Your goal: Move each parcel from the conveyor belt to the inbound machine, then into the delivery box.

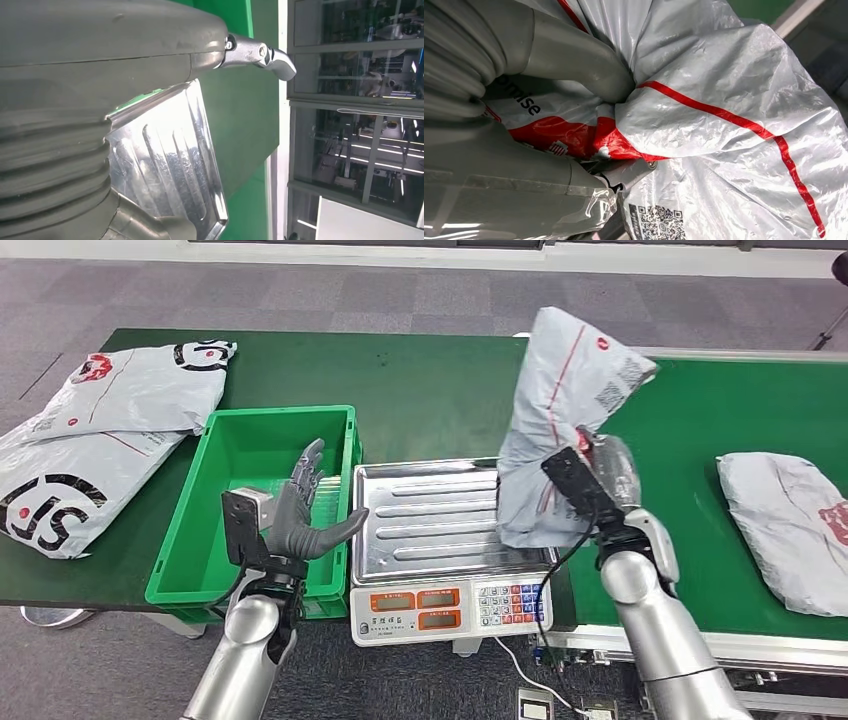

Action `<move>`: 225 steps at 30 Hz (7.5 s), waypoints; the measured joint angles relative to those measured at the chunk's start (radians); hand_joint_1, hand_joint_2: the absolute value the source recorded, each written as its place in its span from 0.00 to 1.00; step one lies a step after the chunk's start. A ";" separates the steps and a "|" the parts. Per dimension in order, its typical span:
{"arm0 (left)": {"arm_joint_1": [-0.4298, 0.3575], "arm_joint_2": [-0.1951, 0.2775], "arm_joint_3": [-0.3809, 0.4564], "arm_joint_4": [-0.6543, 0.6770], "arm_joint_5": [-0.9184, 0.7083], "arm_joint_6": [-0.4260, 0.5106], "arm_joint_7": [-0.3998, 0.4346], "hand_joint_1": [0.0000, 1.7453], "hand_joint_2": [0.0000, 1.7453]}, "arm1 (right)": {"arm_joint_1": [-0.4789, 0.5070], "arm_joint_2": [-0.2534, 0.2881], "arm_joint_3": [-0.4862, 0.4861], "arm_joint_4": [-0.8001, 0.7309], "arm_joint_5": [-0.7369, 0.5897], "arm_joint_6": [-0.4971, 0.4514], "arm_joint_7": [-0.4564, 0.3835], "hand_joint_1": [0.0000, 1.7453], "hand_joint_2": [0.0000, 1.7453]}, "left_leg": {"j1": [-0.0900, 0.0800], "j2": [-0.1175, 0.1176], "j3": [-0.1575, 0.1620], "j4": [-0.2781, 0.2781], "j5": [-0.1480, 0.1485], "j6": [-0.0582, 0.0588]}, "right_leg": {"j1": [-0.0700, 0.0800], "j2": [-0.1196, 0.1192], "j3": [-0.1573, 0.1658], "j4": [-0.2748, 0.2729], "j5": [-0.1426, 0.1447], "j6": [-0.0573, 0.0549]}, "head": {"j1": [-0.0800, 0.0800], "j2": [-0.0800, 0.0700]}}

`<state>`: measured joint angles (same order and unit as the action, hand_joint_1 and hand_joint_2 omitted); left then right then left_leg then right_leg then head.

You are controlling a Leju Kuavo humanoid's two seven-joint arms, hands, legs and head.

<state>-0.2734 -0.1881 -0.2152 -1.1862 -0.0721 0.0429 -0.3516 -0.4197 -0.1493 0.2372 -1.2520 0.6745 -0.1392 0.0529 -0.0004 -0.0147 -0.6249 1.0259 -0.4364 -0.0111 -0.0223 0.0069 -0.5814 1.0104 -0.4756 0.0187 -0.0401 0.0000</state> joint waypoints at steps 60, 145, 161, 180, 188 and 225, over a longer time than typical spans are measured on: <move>-0.112 -0.015 -0.090 0.064 -0.026 0.069 -0.001 0.00 1.00 | 0.085 0.092 0.055 -0.006 -0.559 0.054 -0.265 0.00 1.00 | -0.001 0.000 0.000 0.000 0.000 0.000 | -0.001 0.000 -0.001 0.000 0.000 0.000 | 0.000 0.000; -0.662 -0.041 -0.495 0.286 -0.663 -0.109 0.185 1.00 1.00 | 0.123 0.034 -0.318 0.248 -0.629 -0.054 -0.338 0.00 1.00 | -0.002 -0.003 0.006 0.001 0.000 0.002 | -0.002 -0.002 0.007 0.000 0.000 0.000 | 0.000 0.000; -0.691 -0.029 -0.484 0.291 -0.723 -0.015 0.266 1.00 1.00 | 0.139 0.025 -0.330 0.230 -0.634 -0.055 -0.339 0.00 1.00 | -0.002 -0.003 0.006 0.001 0.000 0.002 | -0.002 -0.002 0.007 0.000 0.000 0.000 | 0.000 0.000; -0.703 0.187 -0.391 0.738 -1.010 0.191 0.608 1.00 1.00 | 0.148 -0.002 -0.331 0.231 -0.608 -0.101 -0.313 0.00 1.00 | -0.001 -0.002 0.004 -0.001 0.001 0.001 | -0.001 -0.001 0.005 0.000 0.000 0.000 | 0.000 0.000; -0.683 0.221 -0.355 0.765 -1.094 0.132 0.654 0.25 1.00 | 0.117 -0.002 -0.328 0.251 -0.606 -0.107 -0.304 0.00 1.00 | -0.001 -0.002 0.004 -0.001 0.001 0.001 | -0.002 -0.001 0.004 0.000 0.000 0.000 | 0.000 0.000; -0.519 0.120 -0.045 0.483 -0.379 -0.009 0.155 0.00 1.00 | 0.069 -0.069 -0.294 0.404 -0.122 -0.317 -0.023 0.00 1.00 | -0.002 -0.002 0.004 0.000 0.001 0.001 | -0.002 -0.001 0.004 0.000 0.000 0.000 | 0.000 0.000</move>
<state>-0.7923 -0.0681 -0.2602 -0.7033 -0.4514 0.0340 -0.1970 -0.3505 -0.2188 -0.0566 -0.8482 0.5520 -0.4561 0.0298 -0.0024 -0.0169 -0.6210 1.0256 -0.4356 -0.0103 -0.0243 0.0055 -0.5777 1.0105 -0.4754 0.0188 -0.0401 0.0000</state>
